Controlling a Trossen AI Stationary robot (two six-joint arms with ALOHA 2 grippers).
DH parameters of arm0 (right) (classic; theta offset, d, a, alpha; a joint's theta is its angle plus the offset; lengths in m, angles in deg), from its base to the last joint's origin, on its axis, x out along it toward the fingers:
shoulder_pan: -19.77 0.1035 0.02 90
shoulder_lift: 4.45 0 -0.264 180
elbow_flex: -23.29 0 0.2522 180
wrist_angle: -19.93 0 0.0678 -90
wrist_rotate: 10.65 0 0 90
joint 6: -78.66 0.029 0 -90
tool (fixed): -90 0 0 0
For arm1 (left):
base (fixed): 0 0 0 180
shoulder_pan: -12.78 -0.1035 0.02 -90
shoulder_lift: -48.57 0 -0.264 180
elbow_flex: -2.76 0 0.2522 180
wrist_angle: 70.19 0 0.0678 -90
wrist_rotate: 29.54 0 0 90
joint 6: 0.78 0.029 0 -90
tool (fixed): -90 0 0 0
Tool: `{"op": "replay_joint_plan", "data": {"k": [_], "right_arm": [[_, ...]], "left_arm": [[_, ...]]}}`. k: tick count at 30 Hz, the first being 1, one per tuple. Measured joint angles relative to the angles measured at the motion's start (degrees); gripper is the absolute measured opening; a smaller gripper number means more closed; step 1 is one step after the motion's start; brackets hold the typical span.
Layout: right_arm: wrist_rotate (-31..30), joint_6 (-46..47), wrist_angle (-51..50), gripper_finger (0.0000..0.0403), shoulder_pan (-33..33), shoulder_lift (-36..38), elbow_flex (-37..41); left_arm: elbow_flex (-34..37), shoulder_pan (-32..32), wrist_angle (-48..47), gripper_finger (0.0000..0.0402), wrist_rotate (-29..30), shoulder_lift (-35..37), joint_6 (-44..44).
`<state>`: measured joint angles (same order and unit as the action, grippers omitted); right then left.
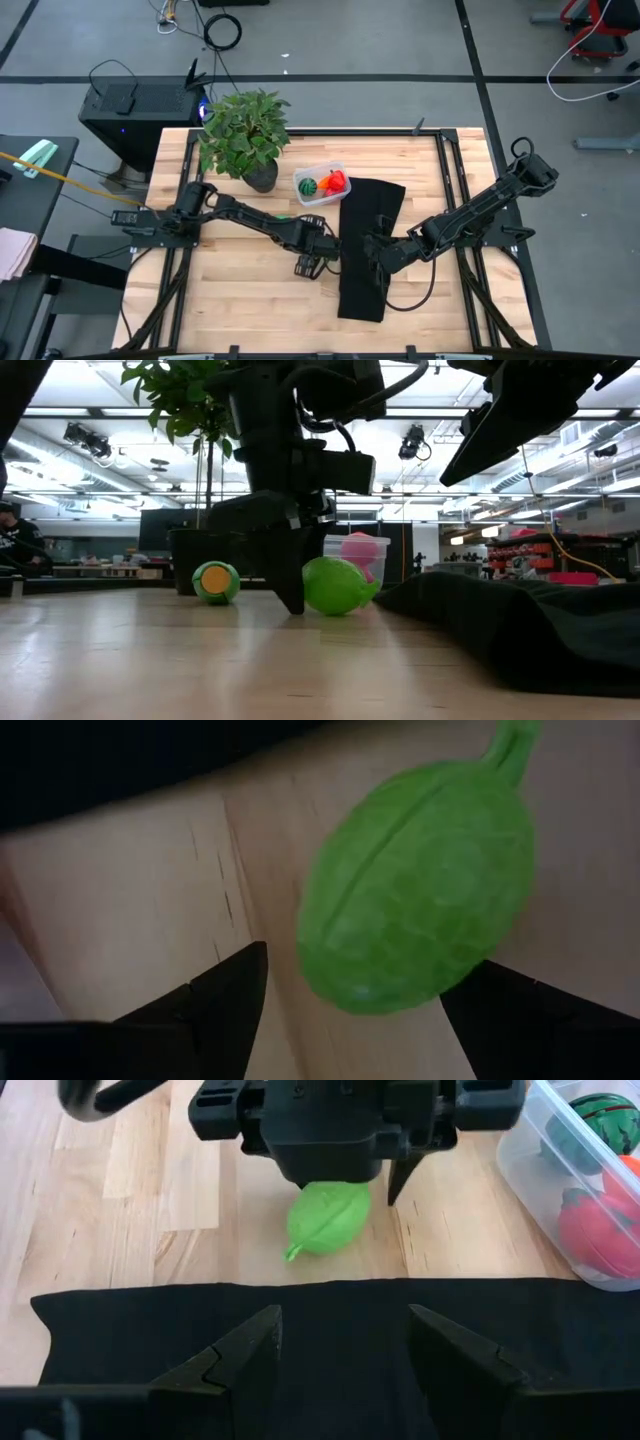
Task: Pick and placing Produce into tupperware
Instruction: Put the green melon into the transparent bin
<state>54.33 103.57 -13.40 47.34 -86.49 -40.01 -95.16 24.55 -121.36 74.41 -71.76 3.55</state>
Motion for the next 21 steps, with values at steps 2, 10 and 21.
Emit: {"op": "replay_joint_plan", "data": {"k": [2, 10, 21], "right_arm": [[0.0, 0.0, 0.0, 0.022, 0.0, 0.0, 0.0], [0.0, 0.0, 0.0, 0.022, 0.0, 0.0, 0.0], [0.0, 0.0, 0.0, 0.022, 0.0, 0.0, 0.0]], "left_arm": [[0.0, 0.4, 1.2, 0.0291, 0.2, 0.0, 0.4], [0.0, 0.5, 3.9, 0.0291, 0.4, -0.1, 10.1], [0.0, 0.5, 8.0, 0.029, -0.1, -0.3, 13.3]]}}
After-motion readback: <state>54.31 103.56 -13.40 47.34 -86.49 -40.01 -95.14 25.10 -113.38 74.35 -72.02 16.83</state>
